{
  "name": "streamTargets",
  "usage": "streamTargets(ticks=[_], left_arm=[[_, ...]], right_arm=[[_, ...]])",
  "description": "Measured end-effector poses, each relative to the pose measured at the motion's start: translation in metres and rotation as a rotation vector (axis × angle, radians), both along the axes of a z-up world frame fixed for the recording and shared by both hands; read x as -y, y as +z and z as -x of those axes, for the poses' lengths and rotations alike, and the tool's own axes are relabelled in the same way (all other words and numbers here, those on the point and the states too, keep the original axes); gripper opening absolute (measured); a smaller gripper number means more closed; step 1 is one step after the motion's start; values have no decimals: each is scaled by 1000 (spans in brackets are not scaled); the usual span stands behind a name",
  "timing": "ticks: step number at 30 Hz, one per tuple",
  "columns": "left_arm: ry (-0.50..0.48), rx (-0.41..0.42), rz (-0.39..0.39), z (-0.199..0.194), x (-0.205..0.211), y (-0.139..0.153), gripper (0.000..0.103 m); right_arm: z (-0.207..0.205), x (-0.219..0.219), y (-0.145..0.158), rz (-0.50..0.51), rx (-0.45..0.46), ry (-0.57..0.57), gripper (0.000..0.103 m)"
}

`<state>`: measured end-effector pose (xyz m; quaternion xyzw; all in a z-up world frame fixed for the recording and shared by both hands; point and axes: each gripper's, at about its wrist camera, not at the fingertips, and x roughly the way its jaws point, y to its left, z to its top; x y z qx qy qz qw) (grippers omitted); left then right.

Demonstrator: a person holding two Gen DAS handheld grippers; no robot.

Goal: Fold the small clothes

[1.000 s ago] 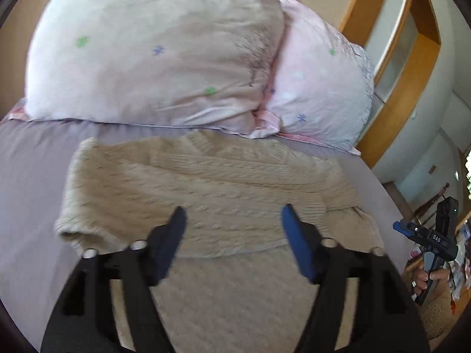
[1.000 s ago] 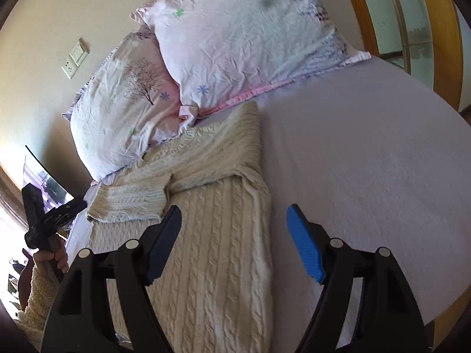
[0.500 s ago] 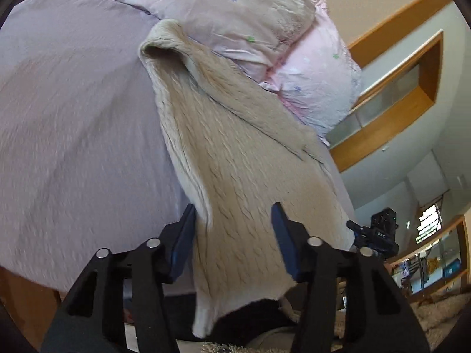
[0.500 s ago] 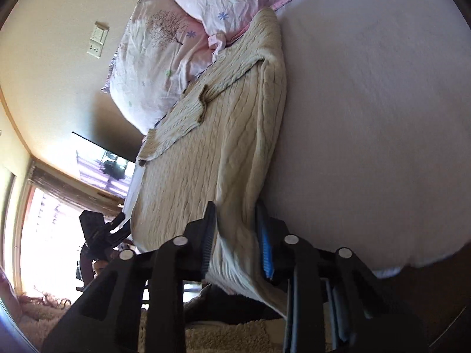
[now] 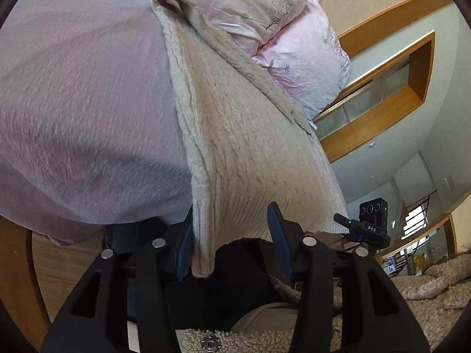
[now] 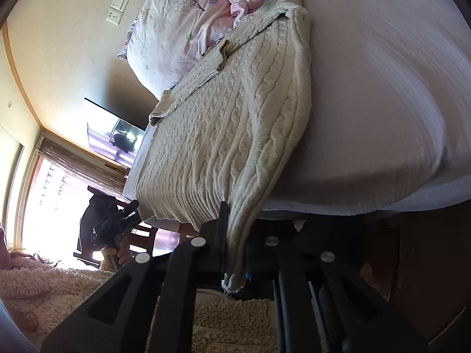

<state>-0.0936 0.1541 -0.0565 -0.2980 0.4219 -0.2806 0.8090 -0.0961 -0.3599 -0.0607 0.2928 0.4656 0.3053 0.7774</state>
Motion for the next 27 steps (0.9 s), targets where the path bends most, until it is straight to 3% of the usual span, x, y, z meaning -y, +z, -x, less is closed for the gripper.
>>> streamTargets(ticks=[2,3,4,7,10,14,17,19,20,21,22,23,24,25,26,27], left_arm=[[-17,-26,1,-6,4,-6,31],[-43,-33,5,-8,7,-7,14],[-72,-27,12,-10,9,-3,7],[-134,54,84,-13,10,26,7],[-120,174,117,-41,3,73,7],[22,275,91,-126,-8,120,7],[203,241,73,-202,-14,124,7],[280,190,0,-249,-7,119,7],[279,144,-42,-267,-4,113,7],[266,86,-65,-276,-3,107,7],[250,30,-64,-278,-3,101,8],[246,18,-63,-274,-8,99,9],[260,37,-84,-268,-10,100,30],[287,73,-118,-259,-16,104,66],[332,119,-151,-249,-25,109,80],[372,154,-167,-241,-36,113,87]], right_arm=[[0,-4,7,-1,39,22,8],[0,-3,14,-7,65,31,8],[0,-4,24,-20,108,39,8],[-9,1,64,-76,254,32,8],[-44,0,107,-92,394,9,8],[-127,-9,139,-64,489,-99,7],[-208,-17,135,-22,469,-280,9],[-258,-22,113,65,355,-403,29],[-274,-22,101,89,297,-440,54],[-281,-20,91,85,255,-468,65],[-280,-19,83,50,247,-472,68],[-277,-19,78,12,273,-451,76],[-273,-19,76,5,310,-435,83],[-267,-18,74,13,348,-434,84],[-262,-16,72,10,383,-434,85],[-257,-13,71,-8,397,-431,85]])
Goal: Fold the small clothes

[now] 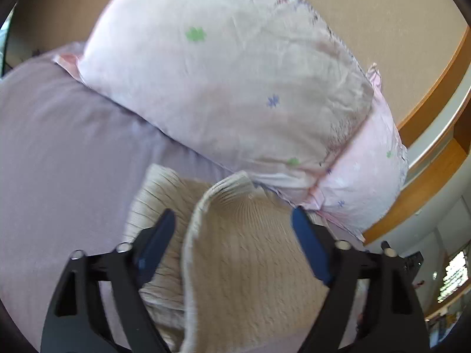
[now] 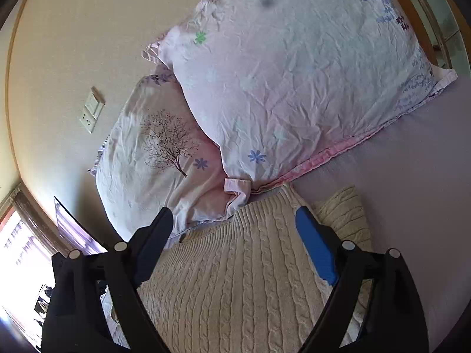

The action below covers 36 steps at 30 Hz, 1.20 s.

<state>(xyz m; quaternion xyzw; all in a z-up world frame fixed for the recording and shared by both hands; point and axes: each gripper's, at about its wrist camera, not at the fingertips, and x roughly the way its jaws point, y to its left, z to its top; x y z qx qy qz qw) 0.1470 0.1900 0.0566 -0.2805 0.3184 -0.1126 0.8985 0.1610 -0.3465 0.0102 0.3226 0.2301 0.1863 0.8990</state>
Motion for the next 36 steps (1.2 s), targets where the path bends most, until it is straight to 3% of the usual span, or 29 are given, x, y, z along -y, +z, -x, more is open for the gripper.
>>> streamTargets(ticks=[2,8,10,14,15,16,18,21,23,26,30,33,36], left_arm=[[27,-15,4,4,-21,0,87],[13,-241,21,-14,-36,-48,87],[-31,-270,80,-18,-28,-61,86],[-43,-229,45,-17,-3,-63,86],[-37,-224,58,-16,-1,-65,76],[-37,-250,101,-17,0,-71,52],[-25,-299,222,-19,1,-85,30],[-27,-283,219,-19,9,-79,24],[-61,-243,326,-19,16,-63,23],[-185,-131,352,-29,66,-15,23],[-425,-57,420,-58,183,17,22],[-559,-131,499,-86,285,-1,25],[-677,-302,535,-102,348,-32,32]], right_arm=[[4,7,-5,-49,8,17,86],[-2,6,-8,-64,-16,26,86],[-4,7,-10,-76,-18,27,86],[-2,10,-12,-97,-18,25,86],[-3,10,-13,-105,-20,31,86],[-4,9,-13,-113,-23,38,86],[-5,8,-14,-122,-28,53,86],[-4,6,-11,-131,-18,67,86],[0,8,-6,-138,6,62,86],[9,17,3,-160,56,32,86],[20,35,12,-157,113,-59,86],[20,50,9,-165,98,-108,86],[18,65,4,-159,50,-141,86]])
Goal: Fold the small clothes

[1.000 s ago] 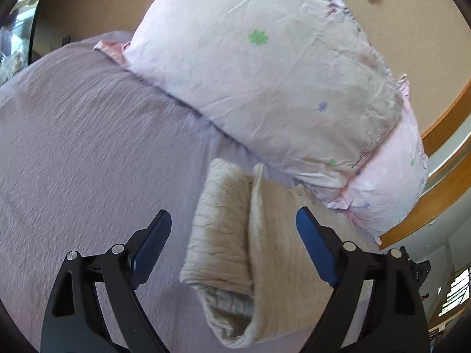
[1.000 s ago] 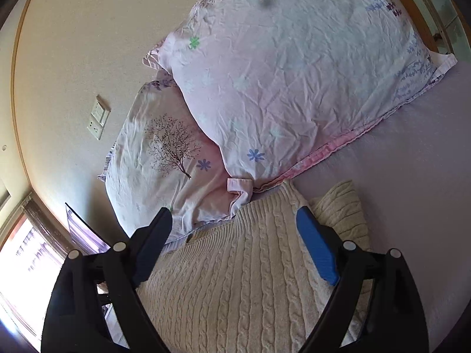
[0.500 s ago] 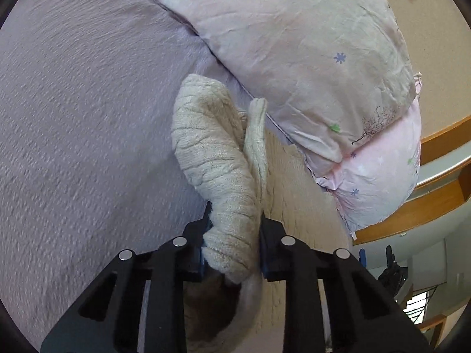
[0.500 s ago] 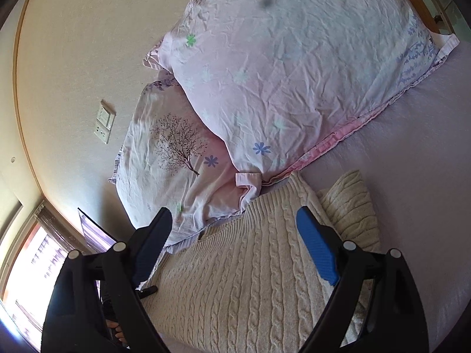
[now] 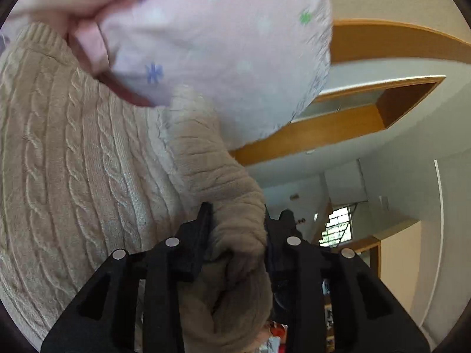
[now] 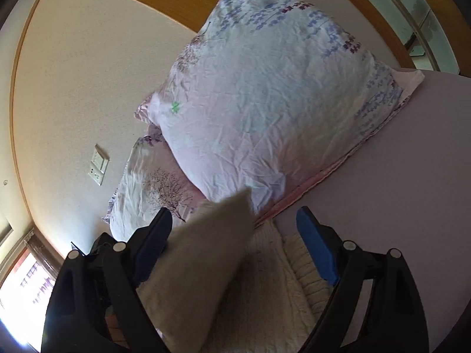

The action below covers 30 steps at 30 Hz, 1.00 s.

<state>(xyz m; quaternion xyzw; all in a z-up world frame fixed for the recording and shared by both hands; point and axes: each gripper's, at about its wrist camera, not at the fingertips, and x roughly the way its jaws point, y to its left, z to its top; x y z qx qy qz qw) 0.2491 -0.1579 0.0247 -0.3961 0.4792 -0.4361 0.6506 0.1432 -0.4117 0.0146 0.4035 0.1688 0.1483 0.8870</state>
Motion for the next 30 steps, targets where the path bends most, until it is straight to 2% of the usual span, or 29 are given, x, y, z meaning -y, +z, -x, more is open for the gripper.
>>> streamTargets(ticks=[2,3,4,5,6,8,9,11,13,14,15,16,18,20,21,22,24,25,27,29,30], left_arm=[[-5,33,17,6,-3,2,33],[21,75,-10,11,-14,8,49],[65,124,-57,15,-28,15,74],[132,181,-135,22,-48,24,84],[188,226,-210,28,-64,29,86],[279,260,-395,36,-92,32,86],[300,247,-455,38,-100,28,86],[285,188,-514,40,-113,11,86],[240,144,-555,40,-108,-6,86],[215,140,-573,41,-99,-13,86],[197,140,-587,45,-97,-21,86],[181,142,-595,48,-89,-27,86],[197,190,-577,56,-80,-32,86],[208,200,-541,56,-75,-36,80],[226,204,-532,58,-76,-36,66],[223,205,-515,57,-78,-37,53],[205,210,-459,59,-94,-34,39],[194,220,-443,63,-104,-29,36],[199,295,-458,74,-120,-10,36],[236,373,-485,91,-147,7,36],[253,396,-520,96,-159,11,39]], right_arm=[[-2,11,-3,4,-36,-1,91],[-4,15,-5,-1,-56,6,95],[-7,19,-8,-14,-77,19,97],[-11,22,-13,-38,-117,36,98],[-15,24,-20,-63,-155,65,98],[-26,21,-31,-85,-249,119,98],[-30,18,-36,-64,-294,126,98],[-33,12,-40,-2,-353,115,98],[-35,9,-46,18,-387,122,97],[-37,7,-50,24,-404,127,94],[-38,6,-53,27,-415,135,87],[-40,3,-56,32,-426,148,81],[-45,-4,-61,52,-449,174,50],[-47,-9,-66,42,-452,192,38],[-47,-11,-66,28,-443,204,28],[-46,-13,-66,8,-434,221,28],[-42,-22,-59,6,-412,237,25],[-38,-27,-56,-16,-392,272,24],[-35,-48,-49,-66,-346,384,23],[-35,-78,-43,-43,-308,477,23],[-39,-96,-43,-14,-305,517,26]])
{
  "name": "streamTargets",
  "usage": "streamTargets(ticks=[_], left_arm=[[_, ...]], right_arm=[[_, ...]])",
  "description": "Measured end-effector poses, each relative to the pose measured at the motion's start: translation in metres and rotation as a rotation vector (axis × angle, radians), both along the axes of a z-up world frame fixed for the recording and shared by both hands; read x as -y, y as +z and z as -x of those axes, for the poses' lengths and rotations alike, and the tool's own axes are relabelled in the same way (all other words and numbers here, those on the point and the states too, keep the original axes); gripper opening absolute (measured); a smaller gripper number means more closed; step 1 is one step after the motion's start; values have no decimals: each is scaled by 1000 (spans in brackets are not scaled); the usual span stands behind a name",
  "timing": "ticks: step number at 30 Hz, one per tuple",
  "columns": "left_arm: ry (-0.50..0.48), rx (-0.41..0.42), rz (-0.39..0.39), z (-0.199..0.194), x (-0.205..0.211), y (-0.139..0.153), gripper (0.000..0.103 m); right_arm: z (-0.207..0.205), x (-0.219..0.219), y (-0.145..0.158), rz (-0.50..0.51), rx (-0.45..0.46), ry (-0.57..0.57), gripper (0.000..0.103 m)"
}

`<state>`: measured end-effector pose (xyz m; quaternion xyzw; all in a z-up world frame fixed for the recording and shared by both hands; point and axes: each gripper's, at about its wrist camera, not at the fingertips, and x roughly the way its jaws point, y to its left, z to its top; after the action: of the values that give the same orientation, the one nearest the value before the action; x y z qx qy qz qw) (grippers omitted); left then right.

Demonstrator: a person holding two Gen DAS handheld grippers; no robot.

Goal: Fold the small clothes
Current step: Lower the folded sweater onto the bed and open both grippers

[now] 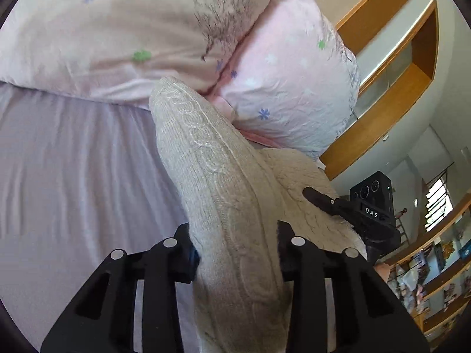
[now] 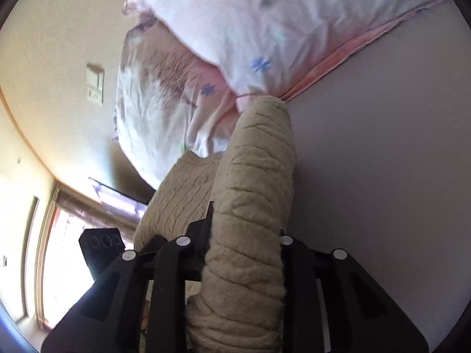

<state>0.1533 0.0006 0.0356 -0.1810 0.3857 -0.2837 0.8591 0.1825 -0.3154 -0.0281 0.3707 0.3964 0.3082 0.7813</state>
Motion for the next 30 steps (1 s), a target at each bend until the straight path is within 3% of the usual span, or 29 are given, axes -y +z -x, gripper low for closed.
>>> streamTargets(ticks=[3,5,7,10,16,18,20,22,23,25,28,29,30], left_arm=[[85,-33,-143,0,-27,-5,46],[118,-99,-115,5,-48,-15,51],[156,-48,-126,19,-62,-14,61],[181,56,-160,39,-72,-6,72],[135,49,-185,37,-53,-10,77],[115,53,-181,38,-44,-13,77],[107,62,-235,42,-35,-18,78],[70,57,-286,43,-24,-25,78],[52,42,-277,43,-21,-29,78],[51,28,-264,44,-18,-33,78],[73,58,-257,50,-26,-26,78],[84,71,-255,54,-30,-23,78],[96,90,-257,59,-33,-19,78]], right_arm=[[-14,-21,-9,105,-65,13,43],[-7,0,-8,93,-77,-87,50],[12,25,5,69,-21,-177,51],[30,34,19,45,15,-145,51],[24,-1,12,100,-97,-36,50],[21,-15,12,126,-72,-19,13],[20,-16,16,179,-14,-70,10],[16,-5,10,291,-30,-184,10],[13,2,1,301,-66,-204,10],[14,7,-6,274,-72,-187,13],[35,12,17,272,26,-246,39],[48,16,27,249,63,-252,56],[59,19,35,212,94,-242,59]])
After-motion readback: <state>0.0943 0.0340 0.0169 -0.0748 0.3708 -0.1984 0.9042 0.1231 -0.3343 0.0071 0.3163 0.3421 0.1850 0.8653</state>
